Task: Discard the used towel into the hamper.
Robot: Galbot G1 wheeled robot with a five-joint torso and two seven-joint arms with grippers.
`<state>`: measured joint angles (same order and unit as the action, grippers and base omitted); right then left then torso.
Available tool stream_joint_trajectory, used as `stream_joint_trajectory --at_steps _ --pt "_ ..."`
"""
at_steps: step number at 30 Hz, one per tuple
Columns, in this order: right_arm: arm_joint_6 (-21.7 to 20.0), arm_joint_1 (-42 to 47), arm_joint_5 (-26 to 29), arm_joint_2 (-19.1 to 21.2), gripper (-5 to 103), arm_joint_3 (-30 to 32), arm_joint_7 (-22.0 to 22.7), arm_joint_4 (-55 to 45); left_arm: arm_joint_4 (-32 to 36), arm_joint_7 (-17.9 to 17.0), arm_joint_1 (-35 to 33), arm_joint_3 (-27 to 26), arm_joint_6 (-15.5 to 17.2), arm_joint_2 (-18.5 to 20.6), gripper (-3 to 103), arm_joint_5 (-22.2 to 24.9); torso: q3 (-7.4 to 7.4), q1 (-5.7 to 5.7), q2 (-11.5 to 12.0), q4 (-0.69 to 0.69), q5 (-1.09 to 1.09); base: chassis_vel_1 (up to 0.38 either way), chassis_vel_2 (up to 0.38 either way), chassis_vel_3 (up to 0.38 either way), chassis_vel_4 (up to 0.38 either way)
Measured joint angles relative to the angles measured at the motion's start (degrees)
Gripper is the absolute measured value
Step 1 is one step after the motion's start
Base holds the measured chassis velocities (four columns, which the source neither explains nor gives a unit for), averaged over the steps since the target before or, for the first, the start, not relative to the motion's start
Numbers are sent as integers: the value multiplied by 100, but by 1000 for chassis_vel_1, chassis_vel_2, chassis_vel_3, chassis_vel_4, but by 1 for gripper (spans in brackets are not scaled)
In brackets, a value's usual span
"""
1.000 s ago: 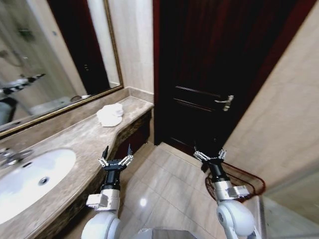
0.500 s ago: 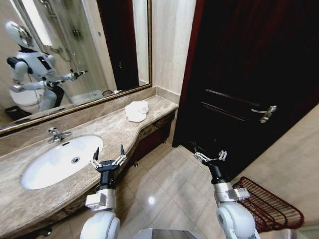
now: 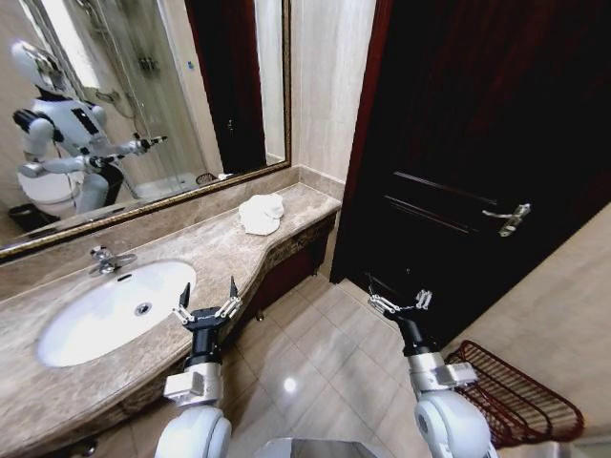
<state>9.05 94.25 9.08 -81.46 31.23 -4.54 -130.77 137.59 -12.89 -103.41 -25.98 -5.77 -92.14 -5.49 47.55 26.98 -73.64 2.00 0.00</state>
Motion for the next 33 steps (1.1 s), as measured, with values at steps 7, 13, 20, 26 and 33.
stream_joint_trajectory --at_steps 7,13,20,26,33 --pt "17 -6 -13 -22 100 -9 -1 20 -1 90 -2 24 9 0 100 96 1 2 1 0 0 -93 92 85 -102" --pt "28 -19 -23 -27 100 -10 -6 58 -22 141 -2 60 13 0 100 127 0 1 1 0 1 -83 75 78 -79" --pt "41 -48 -27 -10 100 -11 -16 114 -60 182 -1 88 -2 0 100 128 0 0 1 0 0 -68 75 69 -74" --pt "64 -64 -24 -17 100 -26 -23 176 -76 219 16 77 7 0 100 135 0 0 1 0 0 -94 100 108 -100" --pt "76 -71 -8 -8 100 -25 -30 205 -135 232 58 51 21 0 100 166 0 1 1 0 -1 -158 160 167 -156"
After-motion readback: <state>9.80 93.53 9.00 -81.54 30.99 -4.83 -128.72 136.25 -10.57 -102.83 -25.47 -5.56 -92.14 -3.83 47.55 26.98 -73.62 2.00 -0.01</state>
